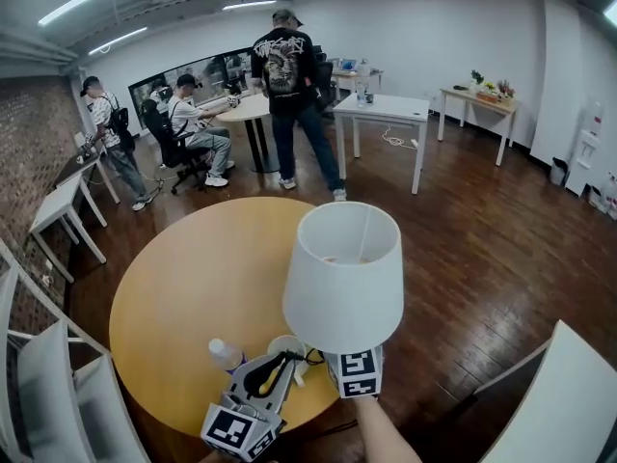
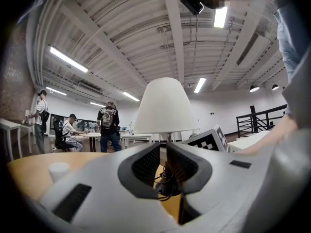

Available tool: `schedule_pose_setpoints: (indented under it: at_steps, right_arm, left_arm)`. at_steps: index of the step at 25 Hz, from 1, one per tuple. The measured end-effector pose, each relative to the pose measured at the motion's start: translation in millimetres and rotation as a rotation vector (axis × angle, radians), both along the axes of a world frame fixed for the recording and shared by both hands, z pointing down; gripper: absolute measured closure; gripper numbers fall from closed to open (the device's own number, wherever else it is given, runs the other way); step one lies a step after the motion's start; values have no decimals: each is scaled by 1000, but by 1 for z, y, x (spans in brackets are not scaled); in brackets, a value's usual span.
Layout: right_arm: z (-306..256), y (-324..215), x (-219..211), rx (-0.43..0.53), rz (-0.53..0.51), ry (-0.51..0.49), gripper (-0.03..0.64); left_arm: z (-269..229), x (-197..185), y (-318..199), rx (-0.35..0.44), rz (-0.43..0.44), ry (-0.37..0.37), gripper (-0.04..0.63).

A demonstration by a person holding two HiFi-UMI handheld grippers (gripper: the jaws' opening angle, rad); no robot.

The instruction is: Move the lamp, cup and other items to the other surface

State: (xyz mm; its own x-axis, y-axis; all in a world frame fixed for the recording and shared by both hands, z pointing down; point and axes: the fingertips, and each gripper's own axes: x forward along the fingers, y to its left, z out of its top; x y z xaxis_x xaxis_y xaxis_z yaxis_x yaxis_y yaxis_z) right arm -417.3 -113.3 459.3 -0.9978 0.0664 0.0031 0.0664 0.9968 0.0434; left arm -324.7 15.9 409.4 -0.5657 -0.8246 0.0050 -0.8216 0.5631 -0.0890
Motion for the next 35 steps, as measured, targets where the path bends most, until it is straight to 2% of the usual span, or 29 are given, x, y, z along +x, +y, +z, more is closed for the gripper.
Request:
schedule_pose_setpoints:
  at_steps: [8,14,19,25,28,31,35]
  right_arm:
    - [4,-10,-11,-23,1,-69,492]
    - [-36,-25,-10,-23,0,-185,494]
    - [-59,-36,-32,2,-6,-223,494]
    - [3,-34,-49,26,9,-136,495]
    - [12,-24,-54,41,-9,-115,497]
    - [47,-15,-64,43,-39,-77,495]
    - [53,3,-65,112,-84,-95,494]
  left_arm:
    - [14,8,-5,-34,29,58,540]
    - [19,0,-13,-49,7,66,539]
    - [18,-3,-27,-46,7,76,540]
    - [30,-13,-31,-69,-15,63,538]
    - [32,-19,-31,-75,-23,40,540]
    - [34,-21,-32,-74,-22,22,539]
    - [39,-19,-31,-82,-16,16,539]
